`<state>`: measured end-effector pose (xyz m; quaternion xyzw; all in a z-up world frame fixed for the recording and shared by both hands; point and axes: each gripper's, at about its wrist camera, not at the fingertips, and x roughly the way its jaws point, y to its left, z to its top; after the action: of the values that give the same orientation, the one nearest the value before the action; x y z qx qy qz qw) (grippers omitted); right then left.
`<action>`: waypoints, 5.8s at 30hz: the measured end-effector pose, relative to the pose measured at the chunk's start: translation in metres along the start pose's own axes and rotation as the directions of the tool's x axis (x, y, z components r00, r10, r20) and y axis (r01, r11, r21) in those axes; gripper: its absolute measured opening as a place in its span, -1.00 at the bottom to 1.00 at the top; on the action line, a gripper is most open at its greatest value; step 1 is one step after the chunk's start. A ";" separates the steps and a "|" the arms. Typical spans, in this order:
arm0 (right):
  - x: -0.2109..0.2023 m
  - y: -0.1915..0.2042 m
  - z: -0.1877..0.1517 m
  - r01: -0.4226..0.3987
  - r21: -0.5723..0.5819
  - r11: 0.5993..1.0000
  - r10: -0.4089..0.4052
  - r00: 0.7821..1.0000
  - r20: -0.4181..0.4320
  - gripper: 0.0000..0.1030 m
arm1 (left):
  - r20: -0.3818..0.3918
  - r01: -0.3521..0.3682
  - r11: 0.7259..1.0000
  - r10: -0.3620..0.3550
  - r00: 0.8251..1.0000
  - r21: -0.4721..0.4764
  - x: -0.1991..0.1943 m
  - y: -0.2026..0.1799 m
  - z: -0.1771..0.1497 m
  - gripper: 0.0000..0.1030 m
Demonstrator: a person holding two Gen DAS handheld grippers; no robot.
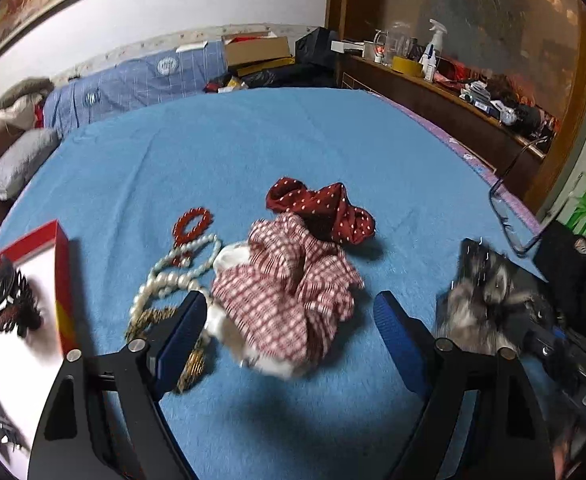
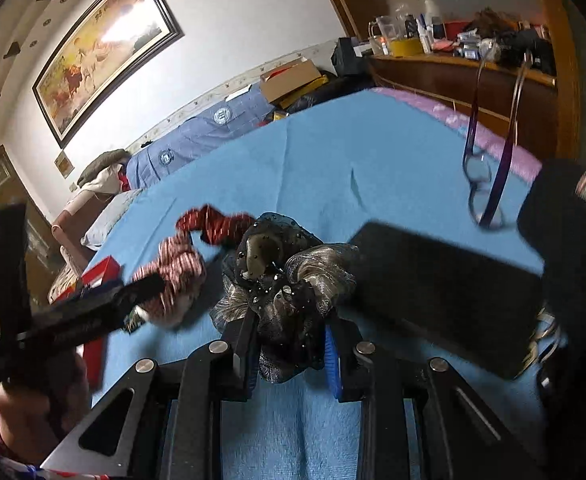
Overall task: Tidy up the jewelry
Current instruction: 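Close the right tool on the grey sheer scrunchie, then grasp the red plaid scrunchie with the left tool, then lift the plaid scrunchie with the left tool while the right tool lifts the grey scrunchie, then carry both scrunchies over the red-framed tray with the left and right tools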
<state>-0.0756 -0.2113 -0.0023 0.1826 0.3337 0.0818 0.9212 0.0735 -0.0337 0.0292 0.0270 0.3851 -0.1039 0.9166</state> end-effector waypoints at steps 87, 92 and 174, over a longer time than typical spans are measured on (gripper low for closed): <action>-0.004 0.075 -0.048 -0.128 -0.272 0.954 0.121 0.992 -0.044 -0.32 | 0.195 -0.249 0.966 0.259 0.946 -0.075 -0.122 0.008 -0.111 -0.79; -0.004 0.074 -0.048 -0.127 -0.272 0.954 0.120 0.992 -0.042 -0.32 | 0.195 -0.248 0.966 0.258 0.946 -0.076 -0.122 0.007 -0.112 -0.79; 0.090 0.301 -0.043 -0.329 -0.365 0.871 0.215 0.923 -0.318 -0.24 | 0.000 -0.256 0.848 0.289 0.957 -0.465 -0.139 0.288 -0.061 -0.78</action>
<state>-0.0436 0.1026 0.0323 0.0172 0.4009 0.3040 0.8640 -0.0030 0.2792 0.0765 -0.1402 0.3588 0.1204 0.9150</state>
